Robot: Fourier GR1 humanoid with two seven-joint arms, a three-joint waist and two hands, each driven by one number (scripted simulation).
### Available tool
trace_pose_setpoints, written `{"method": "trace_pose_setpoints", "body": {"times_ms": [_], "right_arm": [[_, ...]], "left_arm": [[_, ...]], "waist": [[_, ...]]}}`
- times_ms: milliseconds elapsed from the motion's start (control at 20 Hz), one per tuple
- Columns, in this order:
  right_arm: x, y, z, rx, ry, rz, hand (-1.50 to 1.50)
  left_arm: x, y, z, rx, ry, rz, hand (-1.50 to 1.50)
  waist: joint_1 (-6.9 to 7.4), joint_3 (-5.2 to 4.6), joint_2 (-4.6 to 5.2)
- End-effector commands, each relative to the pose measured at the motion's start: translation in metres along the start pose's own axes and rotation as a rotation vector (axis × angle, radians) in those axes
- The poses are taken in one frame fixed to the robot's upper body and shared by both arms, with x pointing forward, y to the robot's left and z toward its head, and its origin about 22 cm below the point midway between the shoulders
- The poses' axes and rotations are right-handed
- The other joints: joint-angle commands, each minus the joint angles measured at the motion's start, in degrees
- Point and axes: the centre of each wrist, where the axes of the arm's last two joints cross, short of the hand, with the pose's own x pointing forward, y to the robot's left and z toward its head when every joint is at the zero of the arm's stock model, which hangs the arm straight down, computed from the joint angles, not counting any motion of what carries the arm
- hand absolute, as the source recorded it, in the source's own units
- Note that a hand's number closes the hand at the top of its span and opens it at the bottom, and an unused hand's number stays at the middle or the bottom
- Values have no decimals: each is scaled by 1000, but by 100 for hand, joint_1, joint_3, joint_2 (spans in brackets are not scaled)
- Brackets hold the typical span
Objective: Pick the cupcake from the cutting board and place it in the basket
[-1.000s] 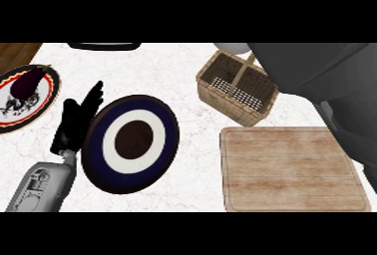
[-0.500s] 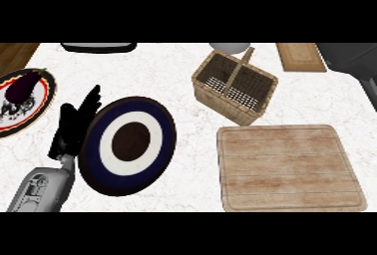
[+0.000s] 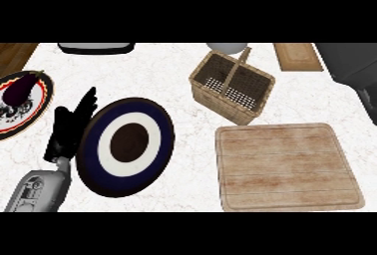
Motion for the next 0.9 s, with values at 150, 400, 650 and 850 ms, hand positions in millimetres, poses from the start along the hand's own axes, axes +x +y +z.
{"method": "trace_pose_setpoints", "body": {"times_ms": [150,400,650,850], "right_arm": [[-32,47,-17,106,25,-96,150],[-31,73,-11,125,104,-261,-150],[-47,74,-12,21,50,-352,-150],[-66,73,-23,-135,64,-449,-150]], "left_arm": [[-5,-8,-9,6,13,-12,0],[2,-11,-5,15,8,0,0],[9,7,-3,12,2,-12,0],[7,6,-1,1,11,1,0]], "waist": [[-50,0,12],[-29,1,3],[-34,3,-15],[58,2,25]]}}
